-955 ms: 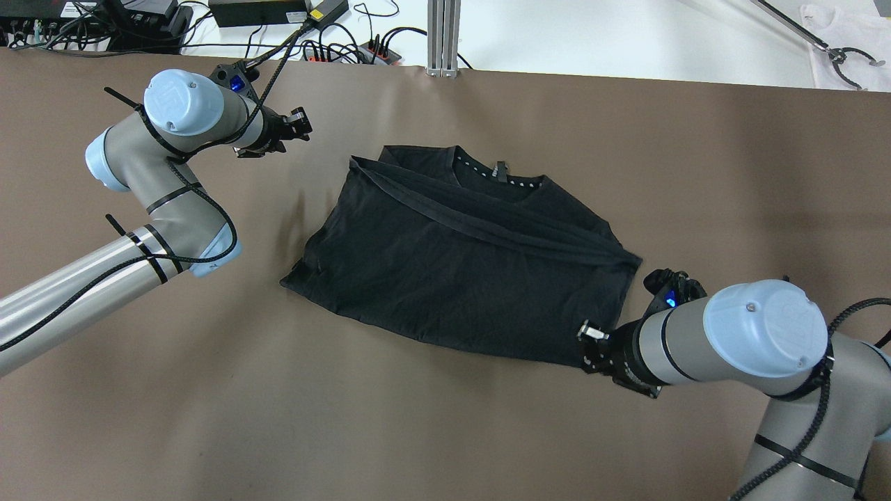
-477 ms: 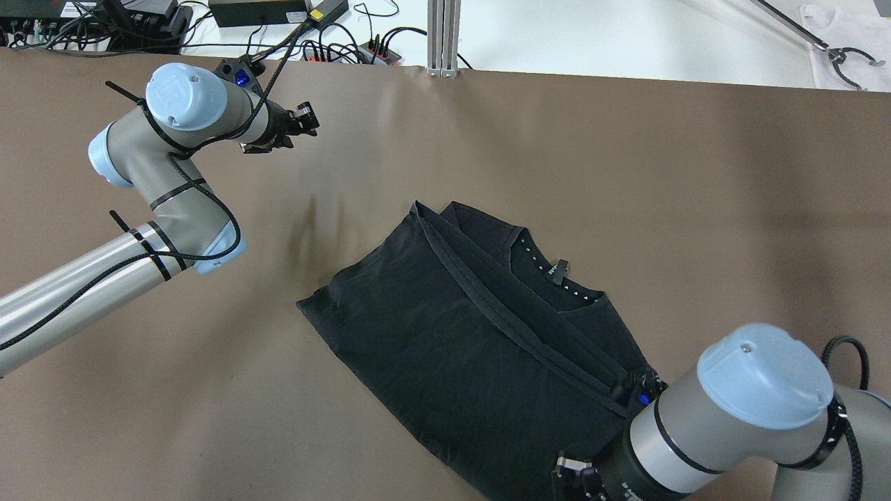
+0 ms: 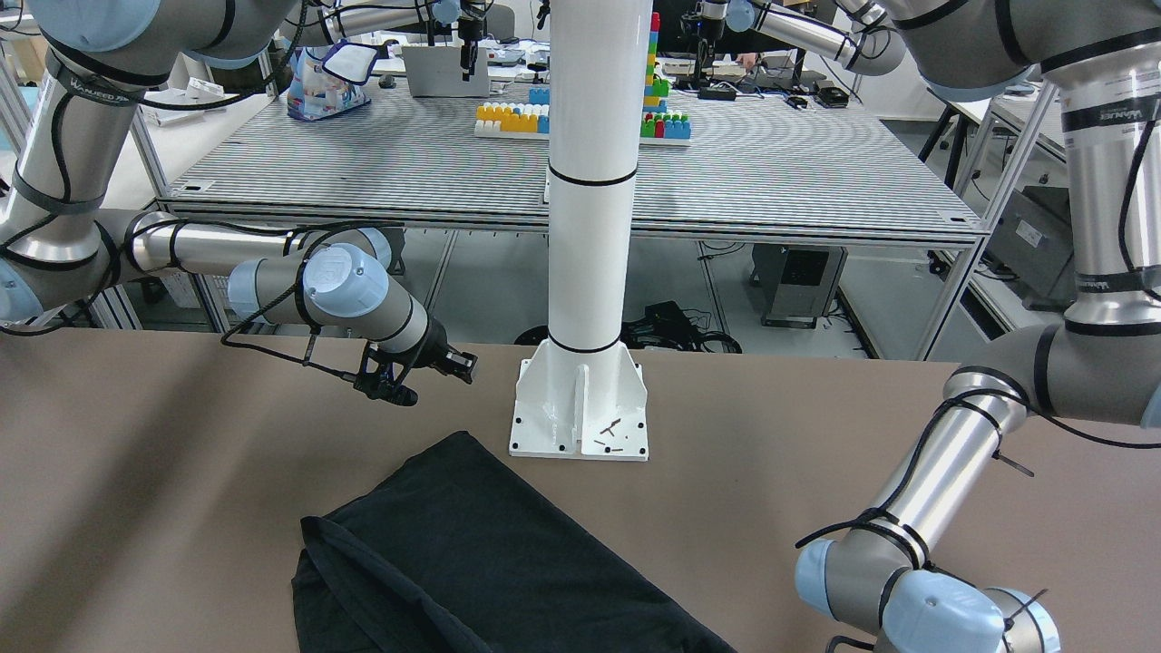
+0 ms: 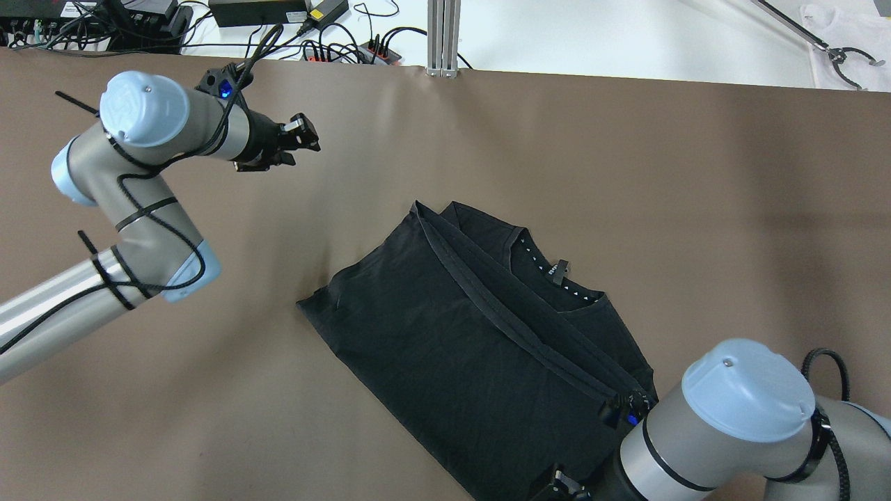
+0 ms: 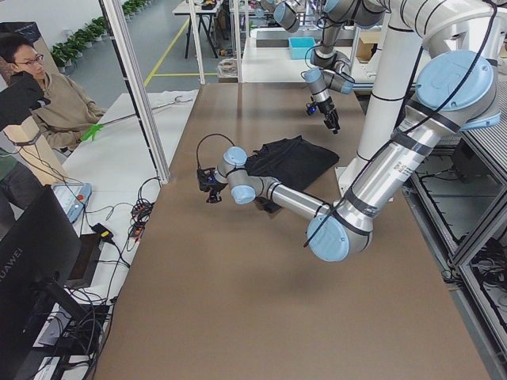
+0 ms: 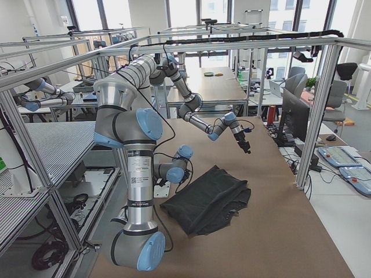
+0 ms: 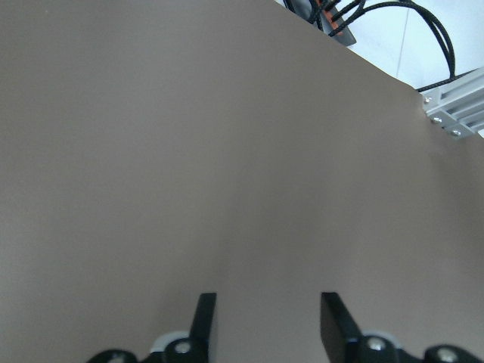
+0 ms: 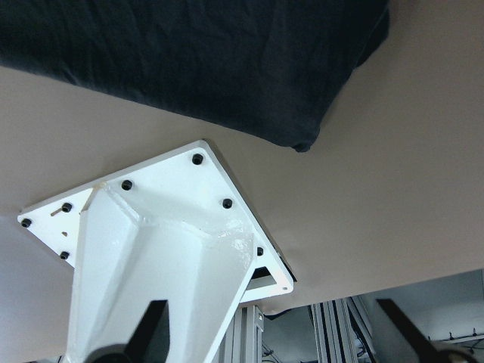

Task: Fold clothes

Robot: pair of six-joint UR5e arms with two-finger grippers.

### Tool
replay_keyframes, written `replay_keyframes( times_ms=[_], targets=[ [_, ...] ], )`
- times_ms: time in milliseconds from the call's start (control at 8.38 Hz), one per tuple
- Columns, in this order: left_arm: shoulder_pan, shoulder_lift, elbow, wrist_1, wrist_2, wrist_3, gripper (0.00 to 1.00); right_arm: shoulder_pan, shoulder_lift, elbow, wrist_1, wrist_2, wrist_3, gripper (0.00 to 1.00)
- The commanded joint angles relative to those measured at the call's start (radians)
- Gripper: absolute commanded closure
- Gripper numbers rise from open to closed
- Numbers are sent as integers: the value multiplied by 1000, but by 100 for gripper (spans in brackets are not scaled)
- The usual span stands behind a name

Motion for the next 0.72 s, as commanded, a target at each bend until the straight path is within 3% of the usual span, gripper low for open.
replay_keyframes(
  times_ms=[0, 239, 358, 597],
  targets=[
    [113, 214, -274, -1, -10, -64, 36, 62, 10, -1, 5, -169, -17, 5],
    [230, 288, -339, -3, 57, -143, 33, 50, 16, -9, 5, -422, -19, 5],
    [287, 300, -338, -1, 110, -159, 35, 50, 16, -24, 5, -435, -19, 5],
    [336, 325, -327, -3, 131, -161, 45, 53, 14, -25, 5, -436, -19, 5]
  ],
)
